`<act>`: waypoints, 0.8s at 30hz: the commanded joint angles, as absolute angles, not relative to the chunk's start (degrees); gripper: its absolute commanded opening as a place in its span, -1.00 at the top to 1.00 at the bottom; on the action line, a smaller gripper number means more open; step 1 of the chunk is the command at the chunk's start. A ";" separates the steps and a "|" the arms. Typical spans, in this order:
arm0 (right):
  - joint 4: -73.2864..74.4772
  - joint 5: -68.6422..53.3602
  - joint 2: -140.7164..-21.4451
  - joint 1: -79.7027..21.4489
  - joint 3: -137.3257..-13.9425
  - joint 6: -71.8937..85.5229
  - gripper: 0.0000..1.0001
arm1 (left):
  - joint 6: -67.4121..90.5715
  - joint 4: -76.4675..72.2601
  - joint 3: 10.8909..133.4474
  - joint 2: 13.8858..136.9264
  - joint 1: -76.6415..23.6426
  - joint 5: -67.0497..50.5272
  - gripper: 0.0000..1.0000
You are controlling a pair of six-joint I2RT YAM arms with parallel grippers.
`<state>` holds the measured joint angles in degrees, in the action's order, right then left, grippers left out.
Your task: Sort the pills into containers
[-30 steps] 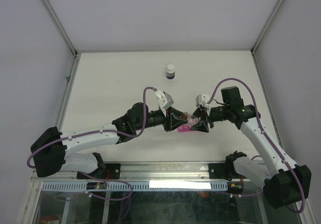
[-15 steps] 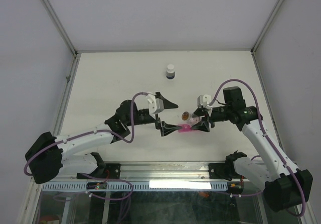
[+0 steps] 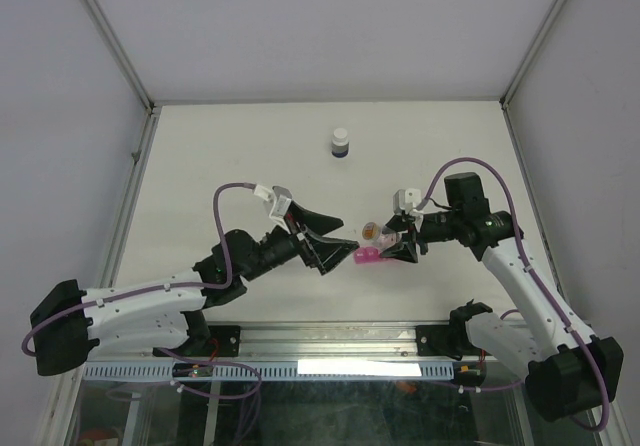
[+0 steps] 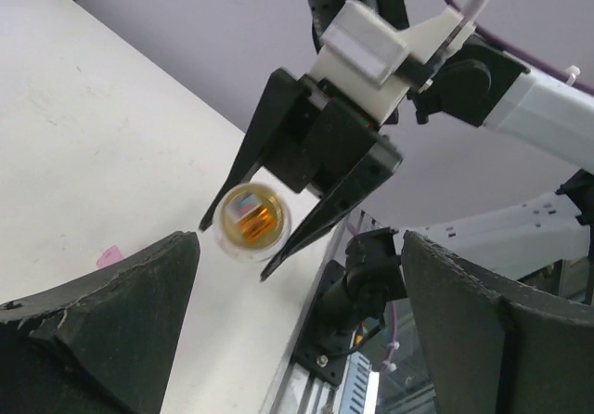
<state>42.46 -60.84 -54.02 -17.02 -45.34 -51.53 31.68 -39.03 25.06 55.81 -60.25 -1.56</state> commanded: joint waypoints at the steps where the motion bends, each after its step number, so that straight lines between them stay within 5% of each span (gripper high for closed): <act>1: 40.93 -61.88 -54.20 -17.14 -46.93 -51.07 1.00 | 28.04 -24.47 34.65 58.21 -64.21 13.30 -0.85; 7: 40.90 -61.89 -54.83 -17.21 -46.92 -51.03 1.00 | 26.05 -22.50 40.76 65.62 -64.55 12.31 -0.82; 24: 40.90 -61.58 -54.91 -17.14 -46.82 -51.06 1.00 | 27.25 -25.90 43.91 71.07 -64.94 3.53 -0.26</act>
<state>42.54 -60.42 -55.24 -17.06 -45.36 -51.31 27.46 -22.72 41.32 70.94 -64.20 6.61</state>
